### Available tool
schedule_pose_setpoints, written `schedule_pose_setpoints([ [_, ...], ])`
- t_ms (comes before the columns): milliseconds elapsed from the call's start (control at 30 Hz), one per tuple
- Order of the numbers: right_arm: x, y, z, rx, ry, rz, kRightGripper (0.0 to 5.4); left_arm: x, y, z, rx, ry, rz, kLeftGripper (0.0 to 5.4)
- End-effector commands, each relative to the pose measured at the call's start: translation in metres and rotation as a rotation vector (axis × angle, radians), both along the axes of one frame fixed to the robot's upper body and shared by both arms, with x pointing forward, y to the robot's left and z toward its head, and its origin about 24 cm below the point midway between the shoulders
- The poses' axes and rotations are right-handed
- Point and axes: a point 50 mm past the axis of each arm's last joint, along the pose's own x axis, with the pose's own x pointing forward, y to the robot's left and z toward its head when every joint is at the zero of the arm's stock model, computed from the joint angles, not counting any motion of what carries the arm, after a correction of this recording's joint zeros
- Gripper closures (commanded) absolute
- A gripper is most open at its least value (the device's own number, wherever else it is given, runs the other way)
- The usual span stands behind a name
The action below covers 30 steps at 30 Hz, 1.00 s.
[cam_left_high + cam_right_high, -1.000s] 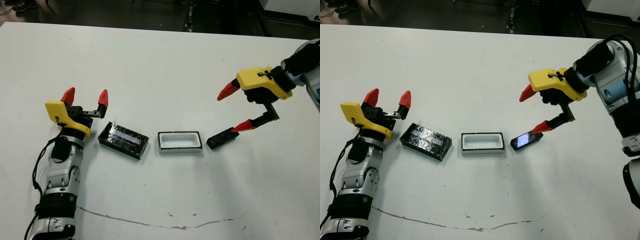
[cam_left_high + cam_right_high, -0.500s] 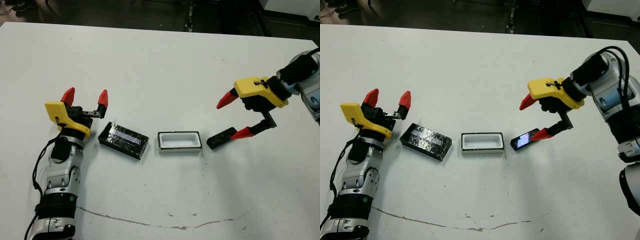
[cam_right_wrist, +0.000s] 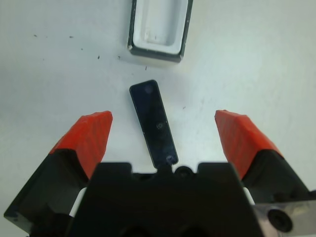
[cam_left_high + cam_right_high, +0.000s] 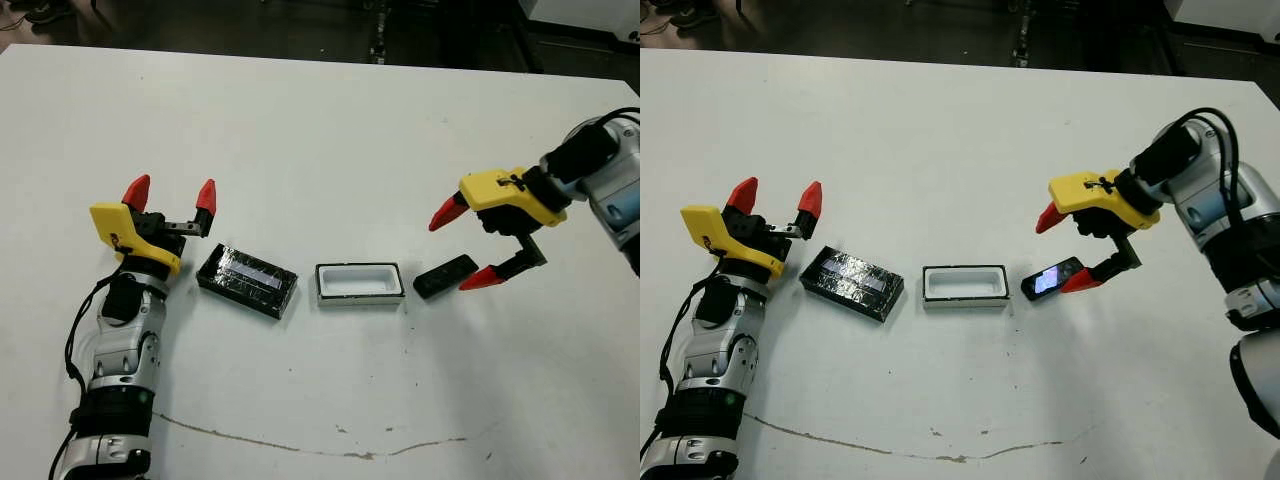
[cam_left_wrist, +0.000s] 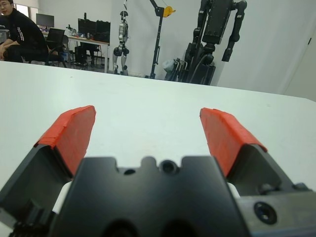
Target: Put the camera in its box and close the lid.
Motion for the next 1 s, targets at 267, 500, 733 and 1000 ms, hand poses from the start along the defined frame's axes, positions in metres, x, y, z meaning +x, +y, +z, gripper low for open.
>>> schedule_pose_setpoints([
  [267, -0.003, -0.002, -0.012, 0.004, 0.05, -0.018, 0.03, -0.002, 0.001, -0.005, 0.005, 0.016, 0.001, 0.0],
  [500, -0.004, -0.004, -0.018, 0.017, 0.077, -0.044, 0.03, -0.002, 0.001, -0.004, 0.003, 0.014, 0.001, 0.0],
  [733, -0.006, -0.003, -0.021, 0.013, 0.075, -0.023, 0.03, -0.002, 0.001, -0.004, 0.008, 0.017, 0.002, 0.0],
  [1000, -0.007, -0.003, -0.024, 0.012, 0.08, -0.029, 0.03, -0.002, 0.001, -0.004, -0.006, 0.011, -0.003, 0.0],
])
